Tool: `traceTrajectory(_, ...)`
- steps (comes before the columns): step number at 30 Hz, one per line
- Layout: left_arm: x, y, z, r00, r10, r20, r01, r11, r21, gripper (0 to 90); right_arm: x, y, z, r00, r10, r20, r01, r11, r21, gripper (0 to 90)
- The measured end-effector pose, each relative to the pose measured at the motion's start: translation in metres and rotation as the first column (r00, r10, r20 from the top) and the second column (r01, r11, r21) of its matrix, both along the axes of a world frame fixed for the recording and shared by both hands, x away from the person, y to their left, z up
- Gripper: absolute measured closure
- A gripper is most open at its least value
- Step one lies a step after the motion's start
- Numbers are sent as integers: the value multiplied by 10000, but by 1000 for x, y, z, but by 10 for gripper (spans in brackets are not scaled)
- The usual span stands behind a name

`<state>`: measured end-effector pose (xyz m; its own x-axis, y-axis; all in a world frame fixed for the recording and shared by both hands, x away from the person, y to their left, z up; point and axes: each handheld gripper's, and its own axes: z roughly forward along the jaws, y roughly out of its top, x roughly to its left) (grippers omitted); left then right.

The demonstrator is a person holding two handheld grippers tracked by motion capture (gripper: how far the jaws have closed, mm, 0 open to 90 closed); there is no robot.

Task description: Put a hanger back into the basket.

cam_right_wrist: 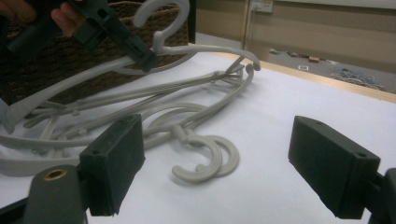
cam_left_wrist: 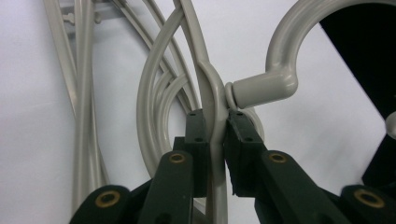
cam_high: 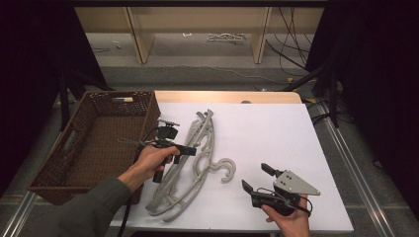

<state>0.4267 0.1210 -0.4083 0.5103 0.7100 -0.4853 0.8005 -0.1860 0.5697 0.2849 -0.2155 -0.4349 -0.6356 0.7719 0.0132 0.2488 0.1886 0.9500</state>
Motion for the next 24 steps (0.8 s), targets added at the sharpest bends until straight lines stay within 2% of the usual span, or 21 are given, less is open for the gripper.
traceTrajectory(4, -3, 1, 6, 9999, -97, 45, 98, 9997, -216, 802, 0, 1, -2, 10000, 79, 19, -79, 9999, 152, 193)
traceTrajectory(6, -5, 1, 9, 9999, -94, 139, 100, 9990, -441, 803, 0, 1, -1, 10000, 0, 46, -1, 10000, 57, 194)
traceTrajectory(8, -6, -1, 13, 9995, -241, 201, 250, 9985, -483, 803, 0, 1, -1, 10000, 18, -2, -18, 10000, 29, 194)
traceTrajectory(9, -7, -1, 15, 9993, -225, 310, 243, 9980, -582, 804, 1, 1, -2, 9999, 106, 31, -106, 9998, 185, 194)
traceTrajectory(13, -8, -1, 27, 9961, -580, 661, 622, 9961, -631, 805, 0, 1, -1, 10000, 18, 21, -18, 10000, 50, 194)
traceTrajectory(15, -8, 0, 35, 9945, -585, 873, 655, 9947, -795, 806, 1, 1, -2, 9999, 109, 20, -109, 9998, 179, 194)
traceTrajectory(16, -8, 2, 40, 9936, -587, 969, 676, 9935, -912, 806, 0, 0, -1, 10000, 11, 31, -11, 10000, 38, 194)
traceTrajectory(19, -10, 5, 51, 9908, -686, 1163, 817, 9903, -1122, 807, 0, 0, -1, 10000, 43, -9, -43, 10000, 20, 195)
traceTrajectory(24, -14, 10, 70, 9821, -914, 1648, 1080, 9896, -947, 808, 0, 0, -1, 10000, -2, 57, 2, 10000, 78, 195)
